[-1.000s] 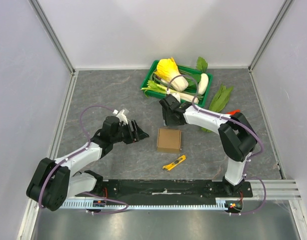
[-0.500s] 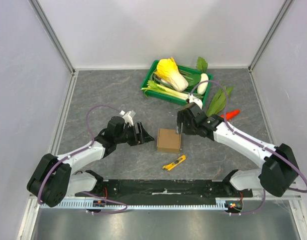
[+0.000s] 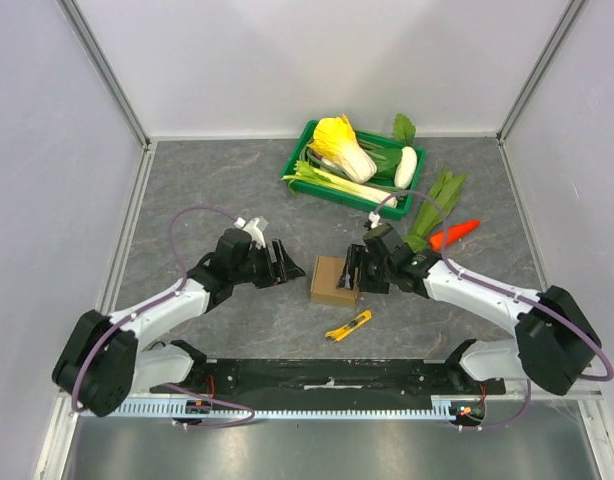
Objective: Unpack the express box
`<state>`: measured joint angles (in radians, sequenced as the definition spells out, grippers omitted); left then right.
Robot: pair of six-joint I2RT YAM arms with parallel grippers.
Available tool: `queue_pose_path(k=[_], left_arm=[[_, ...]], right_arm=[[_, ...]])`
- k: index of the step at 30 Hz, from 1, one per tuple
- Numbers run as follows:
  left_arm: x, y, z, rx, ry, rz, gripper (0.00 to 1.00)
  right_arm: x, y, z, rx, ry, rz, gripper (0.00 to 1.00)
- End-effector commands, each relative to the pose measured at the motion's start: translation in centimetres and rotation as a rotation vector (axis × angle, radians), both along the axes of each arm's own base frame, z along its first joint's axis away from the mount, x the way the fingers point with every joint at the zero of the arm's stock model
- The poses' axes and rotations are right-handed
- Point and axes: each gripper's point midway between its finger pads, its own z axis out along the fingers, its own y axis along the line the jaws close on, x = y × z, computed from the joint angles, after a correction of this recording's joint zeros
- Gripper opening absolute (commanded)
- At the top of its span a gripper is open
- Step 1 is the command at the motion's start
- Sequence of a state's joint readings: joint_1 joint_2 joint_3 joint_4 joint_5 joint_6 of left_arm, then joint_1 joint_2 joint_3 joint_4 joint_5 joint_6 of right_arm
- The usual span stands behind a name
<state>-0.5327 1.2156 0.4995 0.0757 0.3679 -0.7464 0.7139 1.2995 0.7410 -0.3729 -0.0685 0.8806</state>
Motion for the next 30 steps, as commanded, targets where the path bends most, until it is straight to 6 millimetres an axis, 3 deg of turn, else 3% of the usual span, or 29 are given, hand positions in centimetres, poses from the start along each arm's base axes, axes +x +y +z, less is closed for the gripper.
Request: queue_pose_path(k=[1,3,4,6,7,9,12,14,16,20,23,24,25,30], left_arm=[[2.3,2.8,2.5,0.105,-0.098,0.174,0.77],[2.0,3.9,2.8,0.132,-0.078,0.227,0.78],[2.1,4.4,2.9,0.137,-0.072,0.266,0.78],[1.9,5.0,2.7,0.131,-0.057,0.306,0.78],[2.0,5.4,3.0,0.126,-0.068,0.339,0.78],[1.7,5.5,2.8,0.107,-0.049,0.364,0.79],[2.1,5.8,2.6,0.096,-0.062,0.396,0.79],[2.4,5.5,2.6,0.093,-0.056,0.389,0.80],[2.6,5.2,2.6,0.099,-0.056,0.376,0.80],[3.2,5.1,3.3,0.120,-0.049,0.382,0.80],[3.3,6.3,3.1,0.166,-0.031,0.440,0.81],[3.4,6.6,3.3,0.167,-0.031,0.453,0.82],[3.3,7.0,3.3,0.180,-0.024,0.463,0.82],[3.7,6.9,3.4,0.157,-0.013,0.438,0.83]], right_arm=[[1.5,5.1,2.6,0.177,-0.029,0.081,0.71],[1.7,6.8,2.1,0.190,0.000,0.124,0.71],[2.9,7.9,3.3,0.203,-0.041,0.157,0.70],[4.3,8.7,2.3,0.157,-0.047,0.177,0.69],[5.5,9.5,3.6,0.152,-0.074,0.185,0.69],[6.4,9.8,3.5,0.119,-0.100,0.213,0.69],[7.1,8.8,4.2,0.046,-0.143,0.226,0.72],[6.6,6.8,3.8,-0.046,-0.135,0.216,0.75],[5.9,5.3,4.5,-0.099,-0.163,0.255,0.78],[7.0,3.7,6.7,-0.180,-0.293,0.291,0.87],[9.5,3.6,8.0,-0.287,-0.380,0.322,0.98],[9.9,3.6,6.9,-0.340,-0.358,0.341,0.98],[11.0,4.1,8.1,-0.367,-0.400,0.359,0.98],[13.4,4.6,6.7,-0.473,-0.421,0.351,0.98]])
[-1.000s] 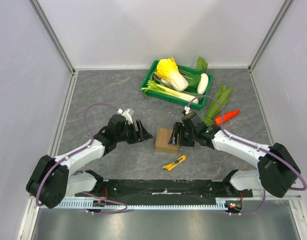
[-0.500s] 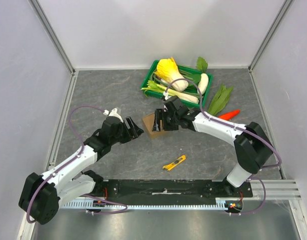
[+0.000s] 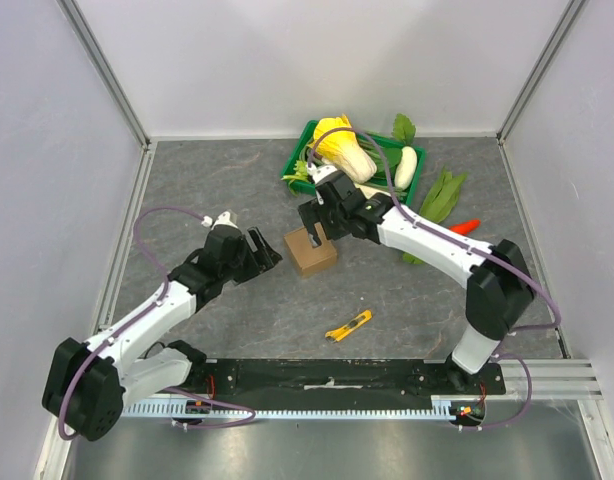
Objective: Unpack the express box
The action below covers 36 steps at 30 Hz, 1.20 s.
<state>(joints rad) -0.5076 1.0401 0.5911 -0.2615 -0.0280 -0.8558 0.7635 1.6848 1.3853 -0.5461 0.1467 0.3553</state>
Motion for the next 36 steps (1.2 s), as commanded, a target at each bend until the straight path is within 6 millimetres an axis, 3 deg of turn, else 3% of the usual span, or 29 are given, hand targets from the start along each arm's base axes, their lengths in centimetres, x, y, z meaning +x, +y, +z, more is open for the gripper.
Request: queue_pose_path(k=[1,5,10,13,14,18,28,36], left_arm=[[0.8,-0.4,1.5,-0.047,-0.010,-0.003,0.83],[1.5,-1.5,1.9,-0.088,-0.053,-0.069,0.83],[2.1,-2.8,1.3,-0.157,-0.080,-0.145,0.83],[2.8,-3.7,1.3,-0.194,-0.069,-0.162,0.83],[2.9,-3.9,0.7,-0.192,-0.056,-0.177,0.83],[3.8,-4.2,0.0,-0.186,-0.047,-0.183,0.83],[4.6,-4.7,-1.3,-0.174,-0.014,-0.202,0.83],[5.4,-5.1,-2.0,-0.188,-0.001,-0.206,0.83]], right_arm=[[1.9,-0.7,-1.1,-0.139,-0.061,0.010,0.98],[2.1,0.7,-3.0,-0.104,-0.021,0.017,0.96],[2.6,1.5,-4.6,-0.026,0.007,-0.020,0.81],[3.1,1.0,-4.6,0.019,0.030,-0.083,0.67],[3.4,1.0,-4.0,0.042,0.007,-0.091,0.64],[3.4,0.2,-4.7,0.087,0.012,-0.141,0.53],[4.3,-1.6,-6.6,0.147,0.079,-0.198,0.39],[3.6,-2.8,-9.8,0.289,0.229,-0.207,0.28]])
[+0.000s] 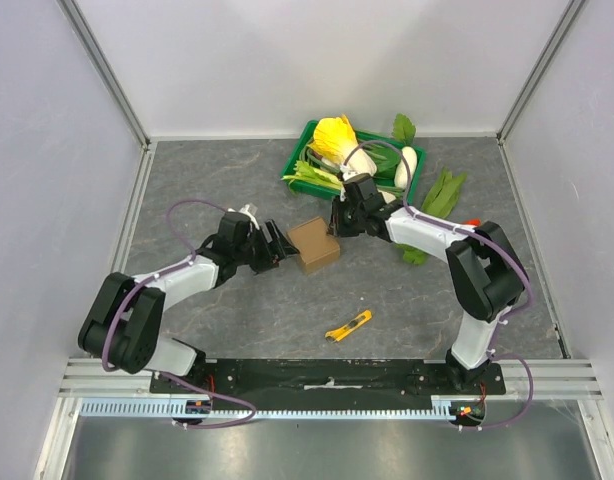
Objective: Unpack the express box
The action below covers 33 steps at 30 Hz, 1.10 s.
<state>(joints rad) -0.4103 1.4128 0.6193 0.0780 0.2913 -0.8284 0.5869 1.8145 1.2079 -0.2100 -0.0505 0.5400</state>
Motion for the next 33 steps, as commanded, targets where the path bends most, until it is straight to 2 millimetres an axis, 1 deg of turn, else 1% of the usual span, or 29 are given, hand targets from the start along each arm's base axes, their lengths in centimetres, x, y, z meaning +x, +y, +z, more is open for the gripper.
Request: queue_pose_path(k=[1,2,3,4,5,7,8,10,11,12,13,14,18,22,25,32,33], left_arm=[[1.9,-0.9,1.5,-0.031,-0.077,-0.033,0.83],[2.1,-1.2,1.7,-0.042,-0.087,-0.039,0.83],[2.1,-1.3,1.7,-0.047,-0.086,-0.043,0.83],[2.2,-1.4,1.7,-0.053,-0.087,-0.045,0.83],[2.4,-1.6,1.6,-0.055,-0.085,-0.049,0.83],[2.6,-1.6,1.7,-0.060,-0.089,-0.047,0.83],[2.7,-1.7,1.5,-0.059,-0.083,-0.046,0.83],[3.0,-1.8,1.6,-0.066,-0.087,-0.043,0.83],[3.1,-1.9,1.5,-0.067,-0.085,-0.045,0.83],[3.2,-2.0,1.5,-0.067,-0.082,-0.044,0.83],[3.3,-2.0,1.5,-0.069,-0.081,-0.042,0.83],[3.6,-2.1,1.6,-0.069,-0.084,-0.041,0.83],[3.8,-2.0,1.0,-0.061,-0.063,-0.027,0.83],[3.8,-1.8,-0.3,-0.045,-0.009,0.003,0.83],[3.9,-1.7,-0.8,-0.042,0.021,0.019,0.83],[3.9,-2.9,-0.9,-0.105,0.030,-0.012,0.84],[4.1,-3.1,-0.5,-0.124,0.013,-0.016,0.85]], right_arm=[[-0.9,-0.8,-2.4,0.121,0.109,0.008,0.28],[-1.3,-0.9,-2.9,0.148,0.139,0.004,0.26],[-1.2,-1.1,-3.2,0.174,0.155,0.001,0.24],[-1.4,-0.6,-3.1,0.222,0.170,0.025,0.24],[-1.5,-0.6,-3.3,0.243,0.186,0.024,0.21],[-1.4,-0.5,-3.3,0.301,0.205,0.018,0.20],[-1.7,-0.3,-3.3,0.329,0.220,0.028,0.19],[-1.5,-0.3,-3.4,0.373,0.235,0.014,0.19],[-1.9,-0.2,-3.6,0.395,0.256,0.021,0.19],[-1.9,-0.4,-4.0,0.402,0.270,0.009,0.19],[-1.8,-0.3,-4.0,0.420,0.274,0.000,0.18],[-2.1,-0.4,-4.5,0.430,0.294,-0.008,0.18],[-2.1,-1.2,-5.7,0.450,0.327,-0.053,0.17],[-1.9,-2.3,-6.4,0.446,0.343,-0.098,0.16],[-1.7,-3.2,-6.9,0.439,0.353,-0.135,0.16],[-1.5,-4.4,-7.8,0.435,0.373,-0.185,0.15],[-1.5,-4.5,-7.9,0.434,0.375,-0.190,0.15]])
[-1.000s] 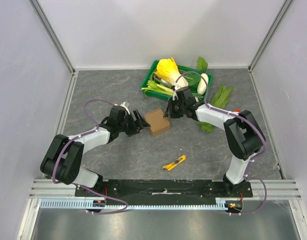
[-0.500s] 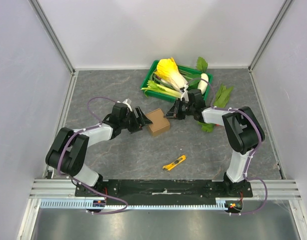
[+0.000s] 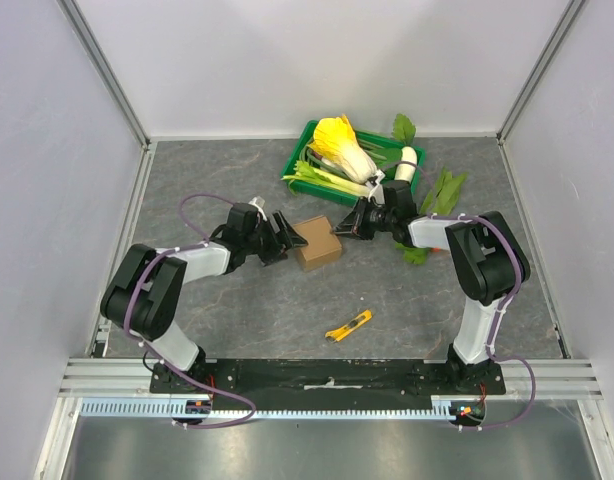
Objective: Unpack the express box
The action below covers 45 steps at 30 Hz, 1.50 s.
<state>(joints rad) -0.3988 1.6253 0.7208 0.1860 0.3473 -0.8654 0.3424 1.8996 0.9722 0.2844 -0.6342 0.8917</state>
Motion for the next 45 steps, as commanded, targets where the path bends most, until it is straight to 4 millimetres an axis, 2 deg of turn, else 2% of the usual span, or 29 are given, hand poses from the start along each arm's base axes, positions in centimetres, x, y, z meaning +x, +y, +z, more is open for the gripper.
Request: queue_pose_path(k=[1,7,14,17,22,24,26,27,29,30,32,33,34,35,37,38,40,41,43,44,45], left_arm=[[0.7,-1.4,1.2,-0.089,-0.024,-0.019,0.86],[0.9,-2.3,2.6,-0.156,-0.080,-0.051,0.89],[1.4,-3.5,2.9,-0.211,-0.095,-0.104,0.89],[1.6,-4.3,3.1,-0.248,-0.088,-0.131,0.82],[1.8,-4.7,3.6,-0.273,-0.083,-0.141,0.63],[1.6,-4.5,3.9,-0.257,-0.076,-0.141,0.56],[2.0,-4.1,4.7,-0.208,-0.102,-0.136,0.52],[1.3,-3.5,3.7,-0.160,-0.038,-0.127,0.49],[2.0,-2.8,4.7,-0.080,-0.079,-0.129,0.48],[1.8,-2.2,5.5,-0.047,-0.082,-0.121,0.47],[1.3,-0.5,5.3,0.069,-0.047,-0.104,0.45],[1.6,-0.2,7.0,0.090,-0.080,-0.101,0.45],[0.5,1.3,6.0,0.172,-0.012,-0.081,0.45],[0.3,2.1,6.3,0.221,-0.022,-0.088,0.45],[0.4,3.6,7.6,0.306,-0.029,-0.065,0.45],[-0.9,4.8,7.2,0.371,0.019,-0.082,0.45],[-0.8,6.6,8.3,0.466,0.022,-0.052,0.45],[-2.0,7.7,8.1,0.523,0.069,-0.070,0.45],[-1.8,9.3,9.1,0.611,0.068,-0.040,0.45],[-2.7,10.4,9.0,0.665,0.102,-0.049,0.45],[-2.5,10.9,9.7,0.694,0.093,-0.033,0.45]], right_arm=[[-1.8,-3.6,-6.9,-0.166,0.178,-0.096,0.15],[-1.9,-4.4,-7.4,-0.180,0.188,-0.109,0.14],[-1.9,-4.3,-7.2,-0.179,0.184,-0.100,0.14],[-1.8,-4.3,-7.0,-0.177,0.181,-0.099,0.15],[-1.6,-4.4,-6.5,-0.183,0.166,-0.101,0.15],[-1.6,-4.4,-5.8,-0.188,0.157,-0.100,0.15],[-1.0,-4.5,-4.4,-0.186,0.125,-0.115,0.22],[-1.0,-4.6,-3.9,-0.194,0.125,-0.117,0.31],[0.3,-4.9,-1.4,-0.208,0.064,-0.149,0.44],[0.5,-5.2,-0.4,-0.230,0.066,-0.159,0.58],[1.3,-5.8,2.1,-0.260,0.010,-0.183,0.67],[2.0,-6.3,3.2,-0.290,-0.006,-0.209,0.74],[2.2,-6.6,4.0,-0.310,-0.026,-0.213,0.75],[2.4,-6.8,5.2,-0.318,-0.050,-0.219,0.76],[2.7,-7.4,6.4,-0.351,-0.069,-0.237,0.77],[2.8,-7.7,7.2,-0.362,-0.094,-0.241,0.77],[2.8,-8.4,7.8,-0.402,-0.109,-0.258,0.77],[2.6,-8.6,8.4,-0.417,-0.130,-0.256,0.77],[2.4,-9.5,8.6,-0.467,-0.140,-0.277,0.77],[2.1,-9.6,9.1,-0.478,-0.156,-0.275,0.77],[1.8,-9.8,9.0,-0.496,-0.158,-0.269,0.77]])
